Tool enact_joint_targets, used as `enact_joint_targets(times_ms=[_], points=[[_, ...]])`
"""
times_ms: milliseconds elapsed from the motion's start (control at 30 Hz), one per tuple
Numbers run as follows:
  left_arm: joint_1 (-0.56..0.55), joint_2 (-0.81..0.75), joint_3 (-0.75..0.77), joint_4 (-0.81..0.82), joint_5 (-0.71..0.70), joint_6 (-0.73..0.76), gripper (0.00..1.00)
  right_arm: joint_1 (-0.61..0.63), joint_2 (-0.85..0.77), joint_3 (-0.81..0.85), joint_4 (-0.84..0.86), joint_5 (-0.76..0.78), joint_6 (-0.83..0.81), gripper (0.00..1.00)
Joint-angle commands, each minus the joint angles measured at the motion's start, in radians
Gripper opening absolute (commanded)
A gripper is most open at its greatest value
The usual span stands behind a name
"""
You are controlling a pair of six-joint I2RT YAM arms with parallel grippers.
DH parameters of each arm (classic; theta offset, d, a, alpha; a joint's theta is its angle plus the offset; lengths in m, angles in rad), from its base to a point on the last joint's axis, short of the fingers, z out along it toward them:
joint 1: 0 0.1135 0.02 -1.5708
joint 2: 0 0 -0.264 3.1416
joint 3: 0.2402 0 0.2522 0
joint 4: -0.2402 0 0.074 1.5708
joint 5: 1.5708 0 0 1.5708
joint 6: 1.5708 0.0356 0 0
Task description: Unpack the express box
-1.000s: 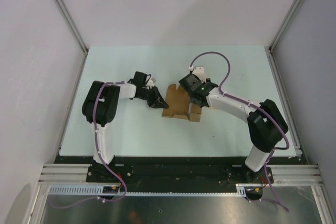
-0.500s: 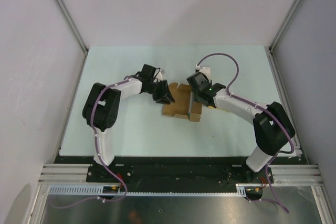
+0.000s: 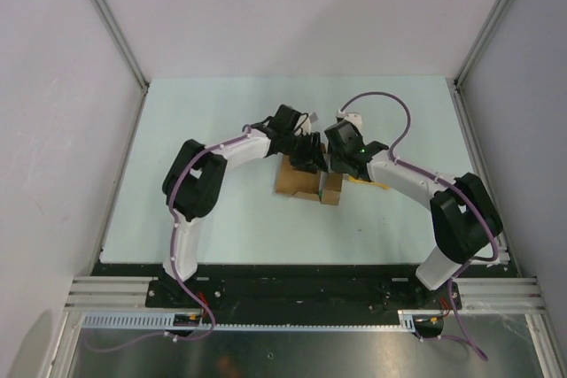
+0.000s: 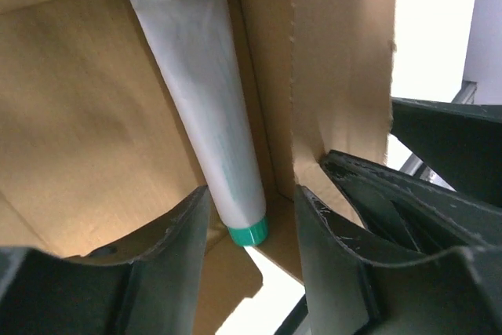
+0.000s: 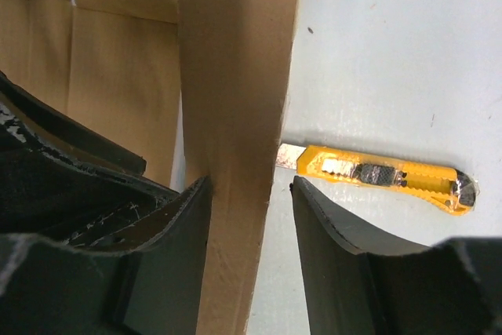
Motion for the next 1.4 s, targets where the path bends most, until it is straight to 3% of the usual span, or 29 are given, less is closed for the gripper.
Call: enact_joint_targets(times_ms=[0,133,633,833,1033,1133,1267,1367], points=[[-0.032,0.043,0.047,-0.008,-0.101,0.01,0.55,-0.022,0.017,-0.05,-0.059,-0.013,-0.018,0.5],[-0.05,0.049,0.032,-0.006,-0.161,0.018,0.62,-0.03,0.014,-0.059,-0.053,-0.023,-0.018,0.52],[-0.075,0.07,0.014,0.017,-0.231,-0.033,0.61,-0.044,0.016,-0.09,-0.021,-0.062,-0.007,0.46],[-0.125,0.075,0.017,0.017,-0.353,-0.012,0.52,-0.047,0.022,-0.09,-0.026,-0.063,-0.003,0.46],[-0.153,0.084,0.006,0.017,-0.377,-0.016,0.49,-0.054,0.025,-0.089,-0.029,-0.059,0.002,0.46],[-0.153,0.084,-0.002,0.015,-0.385,-0.019,0.42,-0.059,0.026,-0.09,-0.032,-0.059,0.008,0.46],[-0.153,0.089,0.004,0.012,-0.376,-0.019,0.24,-0.064,0.028,-0.09,-0.035,-0.057,0.011,0.45],[-0.15,0.073,0.006,0.007,-0.389,-0.009,0.16,-0.067,0.028,-0.092,-0.033,-0.054,0.009,0.45]])
